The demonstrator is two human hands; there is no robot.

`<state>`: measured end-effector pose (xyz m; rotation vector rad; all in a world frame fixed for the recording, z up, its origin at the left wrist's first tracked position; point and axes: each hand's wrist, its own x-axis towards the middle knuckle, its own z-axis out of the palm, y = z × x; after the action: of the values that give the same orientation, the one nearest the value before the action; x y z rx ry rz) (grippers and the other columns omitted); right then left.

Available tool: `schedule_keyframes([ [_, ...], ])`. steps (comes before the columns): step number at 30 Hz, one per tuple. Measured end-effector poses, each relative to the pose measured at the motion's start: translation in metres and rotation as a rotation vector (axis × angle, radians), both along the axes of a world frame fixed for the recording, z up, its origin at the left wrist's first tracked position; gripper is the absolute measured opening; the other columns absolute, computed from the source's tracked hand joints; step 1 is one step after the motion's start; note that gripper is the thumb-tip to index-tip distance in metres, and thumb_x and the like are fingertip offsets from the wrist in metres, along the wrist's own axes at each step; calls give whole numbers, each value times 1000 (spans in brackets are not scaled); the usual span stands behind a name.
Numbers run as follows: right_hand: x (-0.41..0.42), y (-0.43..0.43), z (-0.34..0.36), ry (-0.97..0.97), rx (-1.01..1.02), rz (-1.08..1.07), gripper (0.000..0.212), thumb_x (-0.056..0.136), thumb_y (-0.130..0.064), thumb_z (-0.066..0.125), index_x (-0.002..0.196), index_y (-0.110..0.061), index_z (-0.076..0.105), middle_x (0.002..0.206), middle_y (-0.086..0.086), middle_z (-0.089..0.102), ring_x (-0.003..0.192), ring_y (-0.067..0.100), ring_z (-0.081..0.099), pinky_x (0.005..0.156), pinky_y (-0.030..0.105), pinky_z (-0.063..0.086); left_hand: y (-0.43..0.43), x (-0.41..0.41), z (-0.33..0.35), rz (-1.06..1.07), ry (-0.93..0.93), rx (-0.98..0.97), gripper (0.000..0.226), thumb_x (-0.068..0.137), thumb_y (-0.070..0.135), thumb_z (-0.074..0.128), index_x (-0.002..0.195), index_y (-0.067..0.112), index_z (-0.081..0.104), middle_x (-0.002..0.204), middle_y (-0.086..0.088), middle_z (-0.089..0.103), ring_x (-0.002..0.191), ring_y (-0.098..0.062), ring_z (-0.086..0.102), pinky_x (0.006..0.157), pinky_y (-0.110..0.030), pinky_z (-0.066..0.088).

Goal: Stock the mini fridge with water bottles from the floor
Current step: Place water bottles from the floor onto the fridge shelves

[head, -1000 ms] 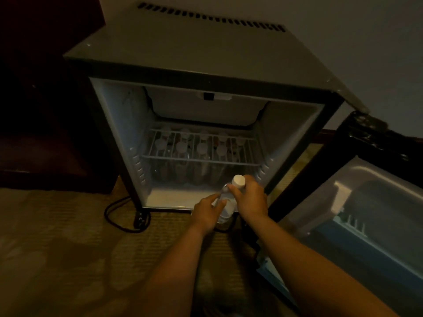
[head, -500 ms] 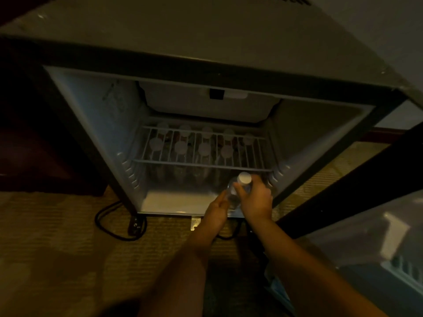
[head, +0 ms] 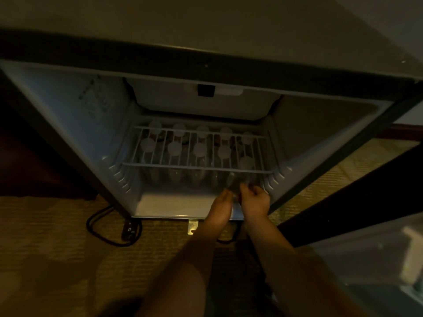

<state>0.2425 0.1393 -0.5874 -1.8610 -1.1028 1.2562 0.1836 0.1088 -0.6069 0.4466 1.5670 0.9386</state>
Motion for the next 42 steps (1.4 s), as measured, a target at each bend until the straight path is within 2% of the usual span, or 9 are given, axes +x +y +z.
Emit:
schedule_keyframes([
  [3, -3, 6, -3, 41, -22, 22, 27, 91, -9, 54, 109, 9, 61, 88, 10, 58, 82, 19, 54, 69, 19, 38, 4, -3, -1, 6, -5, -9, 35, 100, 17, 30, 127, 3, 48, 135, -19, 48, 123, -32, 47, 105, -37, 37],
  [5, -2, 11, -5, 11, 6, 57, 27, 92, -8, 52, 111, 9, 61, 94, 11, 59, 90, 19, 54, 74, 20, 35, 8, -3, -2, -9, -3, -13, 36, 100, 17, 32, 131, 1, 44, 139, -19, 44, 127, -32, 44, 106, -38, 36],
  [11, 2, 21, -12, -156, 37, 234, 31, 92, -7, 48, 120, 3, 56, 128, 19, 57, 123, 31, 50, 104, 30, 32, 15, -1, -2, -54, 49, 42, 39, 101, 19, 30, 135, 2, 41, 142, -17, 42, 132, -30, 41, 109, -38, 34],
  [19, 12, -2, -10, -133, -5, 209, 31, 90, -6, 55, 119, 6, 56, 119, 20, 62, 115, 32, 56, 96, 30, 40, -14, -18, -5, -209, 252, 45, 38, 99, 21, 36, 134, 9, 45, 138, -14, 49, 126, -26, 47, 105, -29, 33],
  [24, 19, -21, 7, -192, -3, 325, 23, 91, -11, 54, 110, -1, 63, 108, 16, 64, 102, 25, 57, 79, 22, 37, -40, -39, 12, -334, 339, 30, 32, 97, 24, 40, 116, 6, 59, 121, -15, 60, 113, -28, 55, 100, -34, 41],
  [28, 20, -38, 27, -212, 40, 455, 21, 91, -13, 56, 107, -3, 65, 104, 14, 64, 98, 24, 58, 78, 24, 37, -68, -54, 32, -368, 377, 74, 23, 97, 22, 41, 98, 8, 59, 108, -19, 60, 109, -31, 56, 101, -40, 45],
  [34, 12, -66, 75, -246, 128, 631, 21, 90, -11, 57, 106, -1, 65, 106, 18, 66, 92, 23, 57, 80, 26, 40, -102, -79, 81, -405, 546, 72, 34, 96, 26, 44, 108, 0, 62, 109, -22, 63, 106, -34, 58, 85, -32, 43],
  [37, 3, -77, 107, -282, 223, 705, 19, 89, -12, 58, 103, -4, 68, 106, 15, 68, 93, 20, 58, 85, 28, 42, -108, -87, 119, -390, 599, 110, 33, 97, 29, 41, 101, 5, 63, 106, -24, 63, 102, -34, 59, 89, -38, 46],
  [42, -19, -102, 173, -299, 371, 788, 21, 90, -13, 58, 104, -4, 69, 106, 16, 69, 92, 18, 59, 81, 24, 40, -136, -101, 180, -458, 657, 39, 43, 99, 33, 35, 118, 0, 57, 110, -17, 58, 101, -26, 56, 92, -37, 44],
])
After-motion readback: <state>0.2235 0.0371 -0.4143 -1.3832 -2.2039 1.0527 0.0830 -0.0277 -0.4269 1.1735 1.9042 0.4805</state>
